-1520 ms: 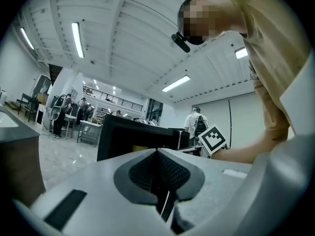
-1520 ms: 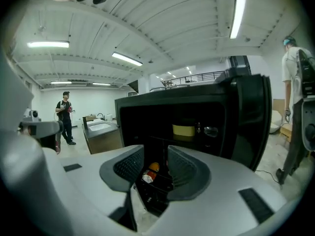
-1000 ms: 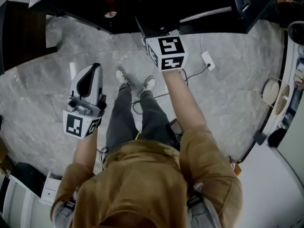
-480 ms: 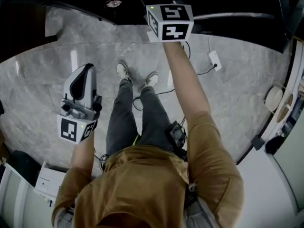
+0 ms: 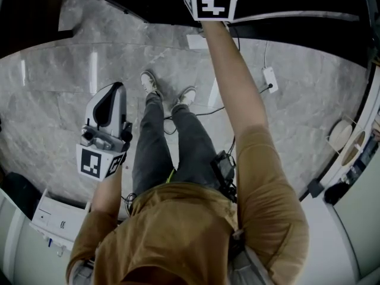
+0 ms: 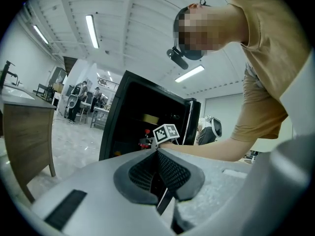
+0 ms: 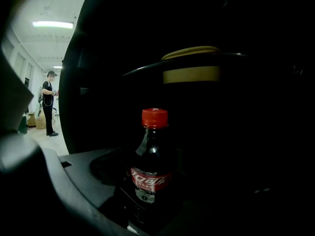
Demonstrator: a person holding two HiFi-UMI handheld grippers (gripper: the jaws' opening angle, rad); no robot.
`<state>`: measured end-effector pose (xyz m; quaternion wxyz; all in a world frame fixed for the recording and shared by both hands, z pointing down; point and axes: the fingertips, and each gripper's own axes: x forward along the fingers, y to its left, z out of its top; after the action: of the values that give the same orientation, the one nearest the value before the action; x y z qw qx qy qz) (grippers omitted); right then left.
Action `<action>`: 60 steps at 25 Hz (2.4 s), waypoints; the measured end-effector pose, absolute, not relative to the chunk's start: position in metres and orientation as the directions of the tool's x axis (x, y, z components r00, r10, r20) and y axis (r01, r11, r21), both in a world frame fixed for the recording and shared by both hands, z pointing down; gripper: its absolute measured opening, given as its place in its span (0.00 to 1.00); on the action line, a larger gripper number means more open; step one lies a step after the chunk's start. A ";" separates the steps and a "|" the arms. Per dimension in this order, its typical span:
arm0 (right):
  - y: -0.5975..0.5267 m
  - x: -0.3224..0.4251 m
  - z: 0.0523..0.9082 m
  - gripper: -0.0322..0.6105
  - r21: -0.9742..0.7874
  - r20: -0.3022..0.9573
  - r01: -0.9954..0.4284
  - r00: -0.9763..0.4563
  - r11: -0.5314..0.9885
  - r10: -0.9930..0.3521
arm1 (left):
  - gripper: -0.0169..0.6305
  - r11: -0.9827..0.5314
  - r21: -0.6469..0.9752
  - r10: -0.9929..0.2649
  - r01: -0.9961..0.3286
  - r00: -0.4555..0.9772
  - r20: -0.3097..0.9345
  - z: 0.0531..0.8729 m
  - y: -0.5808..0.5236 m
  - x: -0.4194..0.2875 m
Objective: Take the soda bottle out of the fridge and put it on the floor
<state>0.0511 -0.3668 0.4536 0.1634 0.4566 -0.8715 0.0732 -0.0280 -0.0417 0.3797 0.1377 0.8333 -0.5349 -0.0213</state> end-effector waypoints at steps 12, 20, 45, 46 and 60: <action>-0.361 0.041 0.476 0.52 -0.016 0.365 -0.820 -0.537 0.571 -0.761 | 0.03 -0.384 0.242 -0.897 -0.891 0.423 0.132 0.391 -0.018 -0.032; -0.344 0.036 0.482 0.51 -0.048 0.346 -0.817 -0.554 0.575 -0.758 | 0.03 -0.387 0.258 -0.892 -0.885 0.431 0.138 0.406 -0.016 -0.058; -0.200 0.039 0.482 0.51 0.057 0.316 -0.706 -0.658 0.706 -0.684 | 0.03 -0.364 0.156 -0.916 -0.918 0.383 0.116 0.452 -0.052 -0.080; -0.198 0.037 0.479 0.51 0.060 0.303 -0.704 -0.662 0.707 -0.685 | 0.03 -0.364 0.152 -0.918 -0.919 0.382 0.106 0.450 -0.056 -0.075; -0.154 0.024 0.540 0.51 0.038 0.312 -0.636 -0.725 0.771 -0.614 | 0.03 -0.389 0.141 -0.907 -0.911 0.405 0.117 0.506 -0.073 -0.045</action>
<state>0.0235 -0.1541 0.5399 0.1553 0.3368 -0.9280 0.0359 -0.0452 -0.0735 0.5055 0.0913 0.8332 -0.5453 0.0105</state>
